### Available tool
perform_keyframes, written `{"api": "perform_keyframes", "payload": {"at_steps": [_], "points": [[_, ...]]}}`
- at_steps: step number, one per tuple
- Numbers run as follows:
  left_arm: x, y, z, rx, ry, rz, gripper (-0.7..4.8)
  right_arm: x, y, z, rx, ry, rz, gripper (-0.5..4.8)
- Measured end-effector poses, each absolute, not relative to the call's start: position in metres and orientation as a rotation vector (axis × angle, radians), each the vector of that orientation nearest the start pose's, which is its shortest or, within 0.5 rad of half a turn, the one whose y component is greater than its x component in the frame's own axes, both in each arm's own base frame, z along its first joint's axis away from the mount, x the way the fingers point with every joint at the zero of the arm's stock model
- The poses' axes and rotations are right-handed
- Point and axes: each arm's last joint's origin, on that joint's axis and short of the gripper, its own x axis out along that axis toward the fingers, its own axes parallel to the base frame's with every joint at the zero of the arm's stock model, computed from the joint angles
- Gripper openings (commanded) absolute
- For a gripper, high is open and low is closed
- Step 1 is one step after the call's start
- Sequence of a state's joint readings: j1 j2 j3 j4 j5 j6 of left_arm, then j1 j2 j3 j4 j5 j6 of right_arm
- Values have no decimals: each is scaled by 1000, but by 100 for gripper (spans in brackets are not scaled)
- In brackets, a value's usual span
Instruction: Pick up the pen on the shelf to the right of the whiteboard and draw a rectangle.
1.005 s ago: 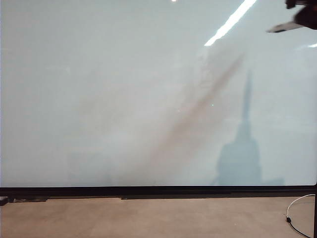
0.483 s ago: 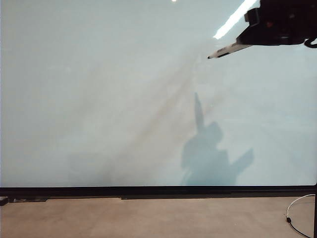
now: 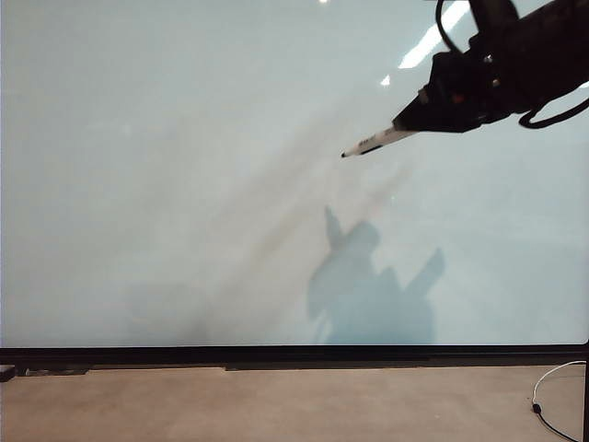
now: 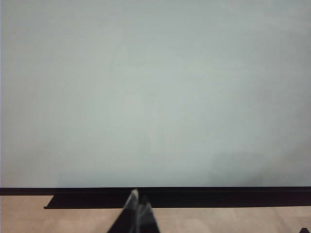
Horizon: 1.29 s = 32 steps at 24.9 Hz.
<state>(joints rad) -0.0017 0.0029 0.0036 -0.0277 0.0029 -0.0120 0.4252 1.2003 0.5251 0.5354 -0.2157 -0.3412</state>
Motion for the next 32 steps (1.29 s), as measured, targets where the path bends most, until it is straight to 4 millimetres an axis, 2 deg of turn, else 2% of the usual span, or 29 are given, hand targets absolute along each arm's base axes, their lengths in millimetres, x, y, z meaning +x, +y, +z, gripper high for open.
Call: {"api": "perform_keyframes", "payload": {"at_steps": [15,32], "points": [[98,0,162,-12,27,-5,-4,255,123,232,-422,32,683,-4],[98,0,162,-12,27,-5,-4,265,126,241,-481,30,661,-4]]}}
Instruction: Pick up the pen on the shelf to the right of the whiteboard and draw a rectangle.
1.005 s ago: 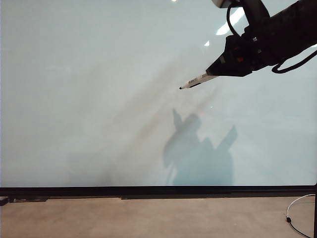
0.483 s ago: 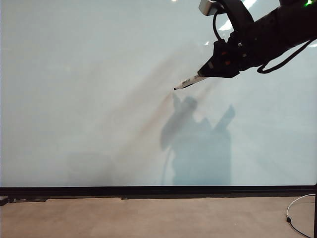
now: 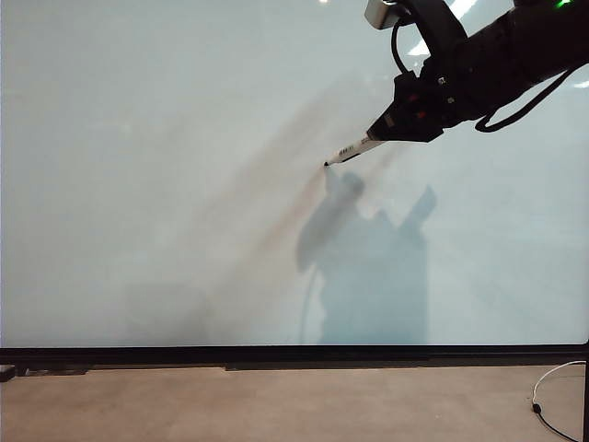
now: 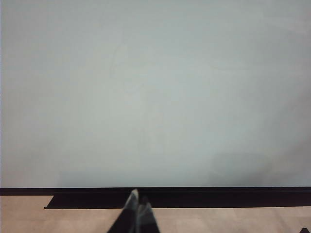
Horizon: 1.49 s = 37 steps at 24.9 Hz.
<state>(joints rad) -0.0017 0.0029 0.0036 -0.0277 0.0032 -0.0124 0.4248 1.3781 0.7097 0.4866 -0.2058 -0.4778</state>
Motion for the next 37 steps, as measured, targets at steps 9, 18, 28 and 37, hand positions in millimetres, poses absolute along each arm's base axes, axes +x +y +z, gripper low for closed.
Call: {"api": "perform_keyframes", "payload": {"at_steps": [9,18,28,37], "points": [[98,0,162,-12,27,-5,-4,266,127,242,-491,27,662,-4],[98,0,162,-12,27,-5,-5,266,127,244,-490,8,662,-4],[98,0,162,-12,27,-5,-4,266,127,244,-490,-1,660,-4],[98,0,162,-12,27,-5,-4,264,126,249,-495,-23,648,-4]]}}
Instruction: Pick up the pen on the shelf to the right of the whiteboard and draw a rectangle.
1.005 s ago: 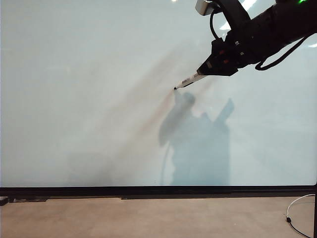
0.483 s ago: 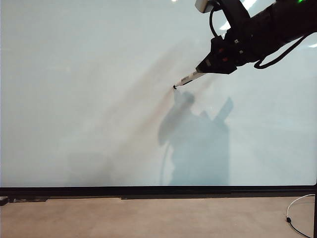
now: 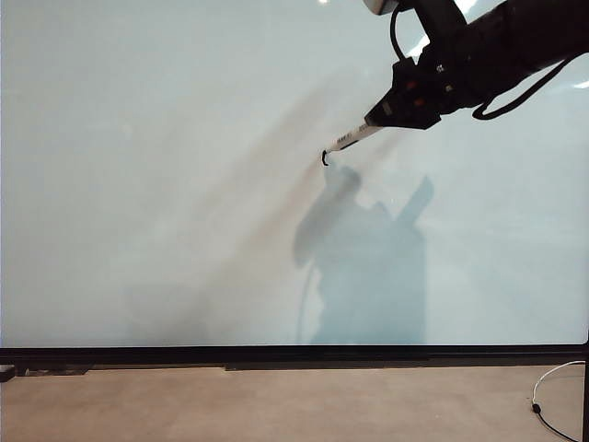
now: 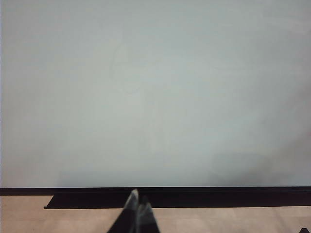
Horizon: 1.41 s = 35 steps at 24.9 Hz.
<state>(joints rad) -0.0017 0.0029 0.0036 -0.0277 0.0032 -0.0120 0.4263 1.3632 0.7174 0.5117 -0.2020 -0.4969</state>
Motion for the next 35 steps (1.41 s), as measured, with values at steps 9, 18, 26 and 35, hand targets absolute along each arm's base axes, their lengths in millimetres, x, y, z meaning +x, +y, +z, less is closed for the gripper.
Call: {"api": "perform_keyframes", "payload": {"at_steps": [9,18,26,35], "points": [[98,0,162,-12,27,-5,-4,263,126,252,-496,-35,645,-4],[98,0,162,-12,27,-5,-5,257,123,265,-498,-98,623,-4],[98,0,162,-12,27,-5,-4,254,121,275,-500,-145,606,-4],[98,0,162,-12,27,-5,-4,252,120,279,-501,-167,595,-4]]}}
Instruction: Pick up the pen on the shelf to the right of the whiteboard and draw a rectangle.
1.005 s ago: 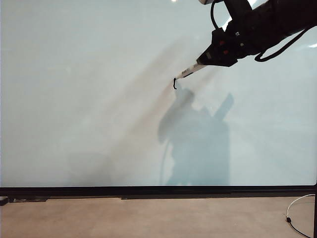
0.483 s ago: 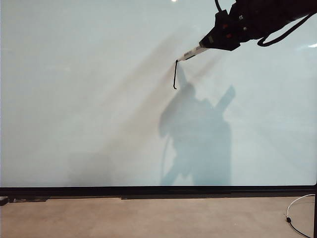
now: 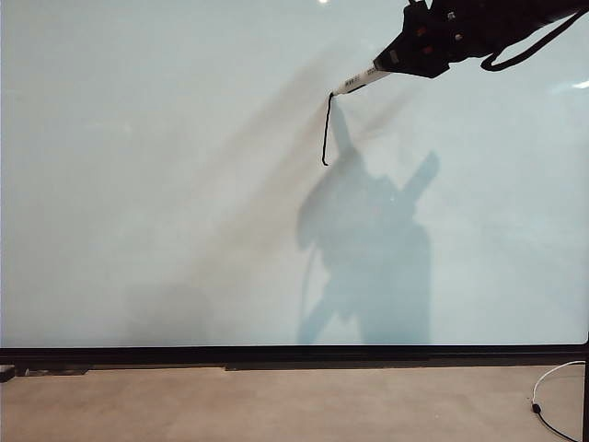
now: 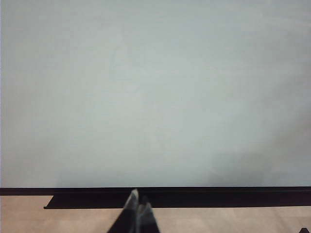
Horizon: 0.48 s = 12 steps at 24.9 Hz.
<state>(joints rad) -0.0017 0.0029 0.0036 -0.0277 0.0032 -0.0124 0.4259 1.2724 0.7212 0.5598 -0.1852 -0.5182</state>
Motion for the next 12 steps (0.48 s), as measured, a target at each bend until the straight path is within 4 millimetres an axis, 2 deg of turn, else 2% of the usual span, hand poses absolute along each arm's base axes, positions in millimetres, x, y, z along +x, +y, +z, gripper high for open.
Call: {"api": "perform_keyframes", "payload": {"at_steps": [8,12], "points": [[98,0,162,-12,27,-5,-4,251,120,279,-500,-166,597,-4],[98,0,162,-12,27,-5,-5,243,127,283,-502,-183,653,-4]]}}
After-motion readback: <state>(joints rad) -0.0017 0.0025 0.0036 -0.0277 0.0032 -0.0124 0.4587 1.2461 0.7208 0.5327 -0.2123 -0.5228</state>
